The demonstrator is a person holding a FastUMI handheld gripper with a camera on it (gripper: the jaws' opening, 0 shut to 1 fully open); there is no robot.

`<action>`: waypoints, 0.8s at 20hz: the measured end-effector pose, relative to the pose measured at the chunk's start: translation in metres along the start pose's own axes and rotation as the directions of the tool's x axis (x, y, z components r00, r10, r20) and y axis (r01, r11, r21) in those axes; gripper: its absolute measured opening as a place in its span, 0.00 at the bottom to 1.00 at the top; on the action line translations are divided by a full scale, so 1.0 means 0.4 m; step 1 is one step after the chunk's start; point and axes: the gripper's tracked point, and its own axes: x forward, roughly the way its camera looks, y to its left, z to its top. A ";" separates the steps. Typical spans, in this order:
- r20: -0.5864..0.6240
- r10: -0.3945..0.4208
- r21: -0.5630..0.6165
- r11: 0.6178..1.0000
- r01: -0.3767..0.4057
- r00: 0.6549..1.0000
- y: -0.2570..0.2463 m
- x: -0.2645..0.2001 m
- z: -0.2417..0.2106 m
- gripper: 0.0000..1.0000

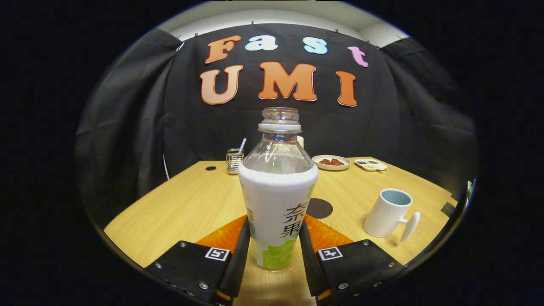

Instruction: Take the bottle from table, then pour the juice into the cup, finally place the bottle on the coaster

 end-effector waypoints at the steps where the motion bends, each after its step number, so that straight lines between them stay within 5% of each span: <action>1: 0.006 0.014 0.044 0.999 -0.015 1.000 0.001 0.002 0.010 0.61; 8: 0.050 0.097 0.338 0.935 -0.108 0.994 -0.016 0.017 0.077 0.61; 16: 0.136 0.103 0.688 0.706 -0.169 0.985 -0.095 0.043 0.134 0.60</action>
